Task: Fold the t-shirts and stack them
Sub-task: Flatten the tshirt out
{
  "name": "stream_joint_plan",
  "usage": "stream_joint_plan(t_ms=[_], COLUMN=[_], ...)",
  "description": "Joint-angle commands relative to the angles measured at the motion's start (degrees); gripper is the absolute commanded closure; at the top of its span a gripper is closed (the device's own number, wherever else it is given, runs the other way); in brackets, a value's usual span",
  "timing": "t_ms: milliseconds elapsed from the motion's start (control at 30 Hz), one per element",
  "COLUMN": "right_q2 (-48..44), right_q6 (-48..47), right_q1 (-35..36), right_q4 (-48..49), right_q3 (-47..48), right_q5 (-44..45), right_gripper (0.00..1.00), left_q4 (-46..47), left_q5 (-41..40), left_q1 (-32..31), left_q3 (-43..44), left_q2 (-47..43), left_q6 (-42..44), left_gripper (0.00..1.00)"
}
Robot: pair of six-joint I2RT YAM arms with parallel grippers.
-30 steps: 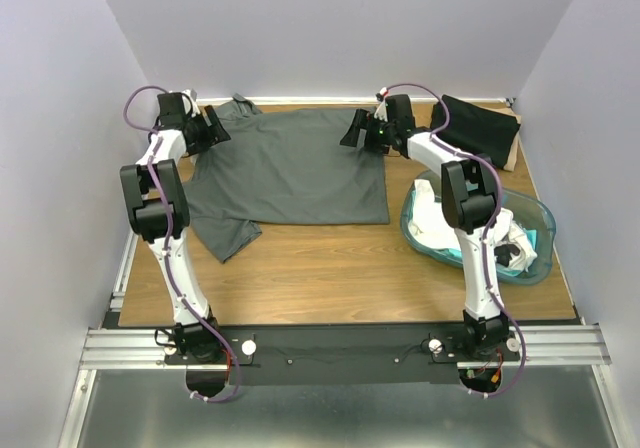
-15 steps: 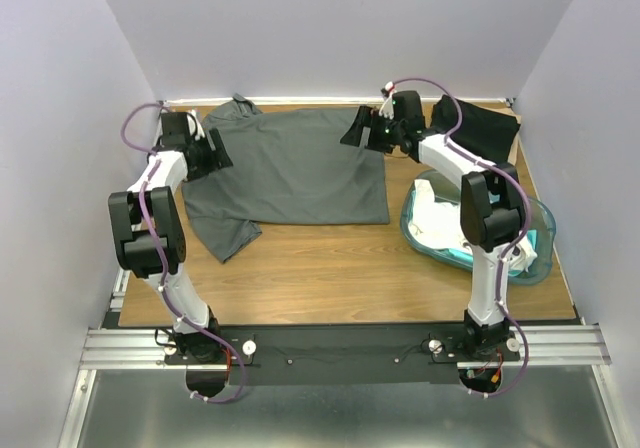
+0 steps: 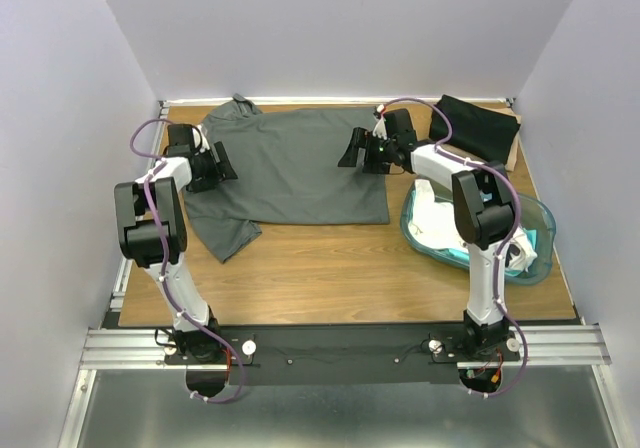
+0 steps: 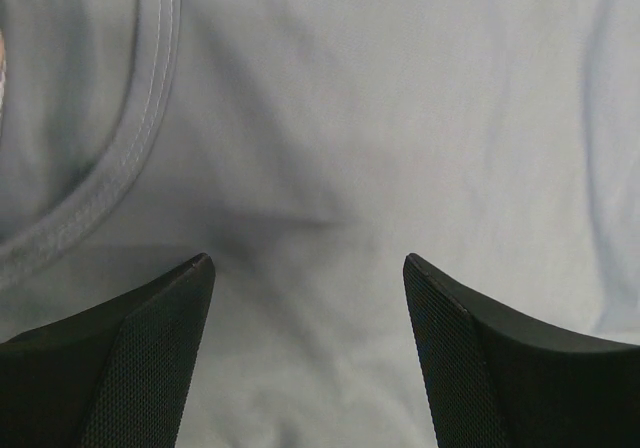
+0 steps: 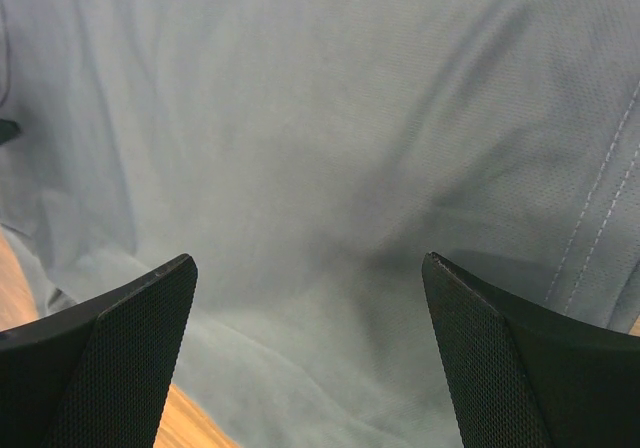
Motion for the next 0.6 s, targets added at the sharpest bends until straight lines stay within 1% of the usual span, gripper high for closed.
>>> stream_joint_plan(t_ms=[0, 133, 333, 433, 533, 567], right_q2=[2.3, 3.3, 3.8, 4.5, 4.7, 4.7], right_q6=[0.4, 0.8, -0.4, -0.6, -0.7, -0.7], right_q1=[0.1, 0.0, 0.1, 0.1, 0.1, 0.1], right_q4=[-0.5, -0.6, -1.1, -2.3, -2.8, -2.9], right_q3=[-1.2, -0.4, 1.2, 1.8, 2.2, 2.3], right_q5=[1.4, 2.4, 4.1, 5.3, 5.9, 6.0], right_gripper=[0.0, 0.0, 0.0, 0.0, 0.0, 0.0], left_q4=[1.5, 1.7, 2.2, 0.6, -0.7, -2.3], left_q5=[1.7, 2.6, 4.1, 6.2, 3.7, 2.7], left_q1=[0.5, 0.5, 1.2, 3.4, 5.3, 5.5], left_q3=[1.0, 3.2, 6.8, 10.2, 13.4, 15.7], left_q2=[4.3, 5.8, -0.1, -1.1, 0.0, 1.8], left_q6=[-1.1, -1.2, -1.4, -1.3, 0.4, 1.7], left_gripper=[0.16, 0.16, 0.16, 0.16, 0.16, 0.16])
